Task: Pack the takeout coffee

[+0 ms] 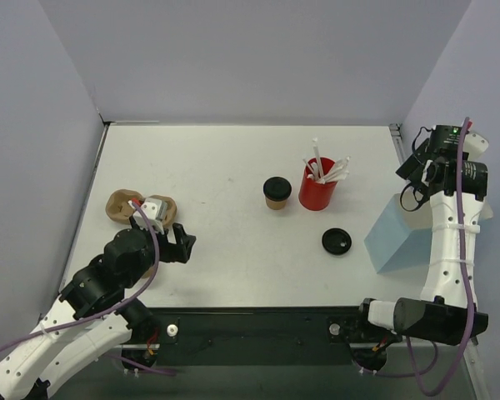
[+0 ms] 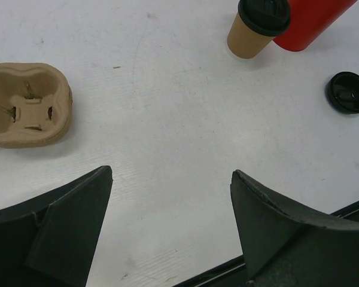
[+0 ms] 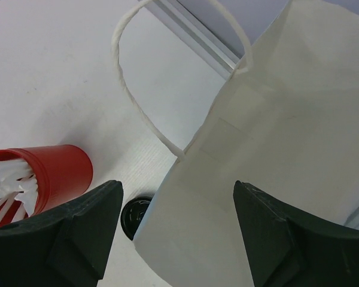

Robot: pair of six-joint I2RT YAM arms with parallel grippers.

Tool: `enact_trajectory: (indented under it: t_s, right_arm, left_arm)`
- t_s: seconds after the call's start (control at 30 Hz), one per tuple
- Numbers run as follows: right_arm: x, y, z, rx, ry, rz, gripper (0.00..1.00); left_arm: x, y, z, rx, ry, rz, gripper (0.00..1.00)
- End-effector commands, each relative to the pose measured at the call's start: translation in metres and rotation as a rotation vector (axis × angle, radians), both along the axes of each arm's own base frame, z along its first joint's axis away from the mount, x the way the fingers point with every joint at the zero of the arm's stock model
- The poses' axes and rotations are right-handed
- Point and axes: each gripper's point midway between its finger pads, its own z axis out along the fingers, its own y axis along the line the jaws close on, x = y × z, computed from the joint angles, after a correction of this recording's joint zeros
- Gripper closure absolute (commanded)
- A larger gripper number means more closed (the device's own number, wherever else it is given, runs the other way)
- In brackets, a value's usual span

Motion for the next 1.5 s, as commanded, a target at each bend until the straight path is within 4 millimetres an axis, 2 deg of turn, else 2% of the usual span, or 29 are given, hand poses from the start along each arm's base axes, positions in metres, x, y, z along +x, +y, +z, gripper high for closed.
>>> enact_trajectory:
  t_s: [0.0, 0.1, 0.27, 0.33, 0.43, 0.47, 0.5, 0.57, 0.73, 0.8, 0.83, 0.93, 0.97, 1.03, 1.07, 1.17, 1.2, 1.27, 1.3, 1.37, 1.4, 1.47]
  right_arm:
    - [0.012, -0.004, -0.021, 0.056, 0.029, -0.015, 0.27]
    - [0.015, -0.005, -0.038, 0.082, 0.060, -0.012, 0.32]
    - [0.012, -0.009, -0.051, 0.079, 0.084, -0.031, 0.35]
    - [0.012, -0.012, -0.051, 0.077, 0.083, -0.037, 0.43]
    - [0.012, -0.013, -0.049, 0.079, 0.079, -0.034, 0.66]
    - [0.012, -0.014, -0.048, 0.073, 0.076, -0.034, 0.81]
    - [0.011, -0.015, -0.046, 0.068, 0.075, -0.035, 0.90]
    - [0.010, -0.017, -0.040, 0.051, 0.067, -0.029, 1.00]
    - [0.009, -0.017, -0.014, 0.014, 0.038, 0.012, 1.00]
    - [0.011, -0.015, 0.002, 0.005, 0.014, 0.045, 1.00]
    - [0.015, -0.010, 0.014, 0.011, -0.020, 0.080, 1.00]
    - [0.021, 0.004, 0.032, -0.026, -0.038, 0.188, 1.00]
    - [0.024, 0.011, 0.048, -0.076, -0.054, 0.218, 1.00]
    - [0.024, 0.016, 0.060, -0.131, -0.039, 0.273, 1.00]
    - [0.026, 0.020, 0.078, -0.154, -0.081, 0.290, 1.00]
    - [0.028, 0.034, 0.104, -0.190, -0.136, 0.362, 1.00]
    - [0.029, 0.046, 0.120, -0.200, -0.182, 0.412, 1.00]
    - [0.028, 0.063, 0.137, -0.224, -0.224, 0.517, 1.00]
    - [0.026, 0.089, 0.151, -0.214, -0.284, 0.627, 1.00]
    - [0.022, 0.117, 0.161, -0.231, -0.322, 0.787, 1.00]
    - [0.018, 0.145, 0.167, -0.212, -0.358, 0.916, 1.00]
    - [0.010, 0.170, 0.169, -0.248, -0.370, 1.060, 1.00]
  left_arm:
    - [0.002, -0.007, 0.005, -0.015, -0.014, -0.021, 0.10]
    - [0.003, -0.008, 0.006, -0.014, -0.015, -0.022, 0.10]
    - [0.003, -0.007, 0.006, -0.016, -0.018, -0.019, 0.10]
    - [0.002, -0.006, 0.006, -0.015, -0.018, -0.017, 0.10]
    - [0.003, -0.006, 0.006, -0.016, -0.020, -0.014, 0.10]
    - [0.003, -0.006, 0.006, -0.015, -0.019, -0.016, 0.10]
    - [0.002, -0.006, 0.006, -0.017, -0.020, -0.017, 0.10]
    - [0.002, -0.006, 0.006, -0.016, -0.019, -0.016, 0.10]
    - [0.002, -0.005, 0.006, -0.017, -0.021, -0.016, 0.11]
    - [0.002, -0.005, 0.007, -0.019, -0.022, -0.015, 0.10]
    - [0.002, -0.005, 0.007, -0.023, -0.026, -0.015, 0.10]
    - [0.002, -0.005, 0.008, -0.020, -0.025, -0.014, 0.10]
    - [0.002, -0.005, 0.008, -0.022, -0.026, -0.012, 0.10]
    - [0.002, -0.004, 0.008, -0.022, -0.030, -0.010, 0.11]
    - [0.002, -0.004, 0.008, -0.021, -0.028, -0.012, 0.11]
    - [0.002, -0.004, 0.009, -0.022, -0.031, -0.009, 0.11]
    - [0.002, -0.004, 0.007, -0.020, -0.029, -0.009, 0.10]
    - [0.003, -0.003, 0.007, -0.018, -0.029, -0.004, 0.11]
    - [0.003, -0.004, 0.008, -0.013, -0.028, -0.005, 0.11]
    - [0.006, -0.001, 0.008, 0.000, -0.027, 0.014, 0.10]
    - [0.006, 0.000, 0.011, -0.001, -0.028, 0.021, 0.10]
    - [0.006, 0.001, 0.016, -0.009, -0.033, 0.027, 0.10]
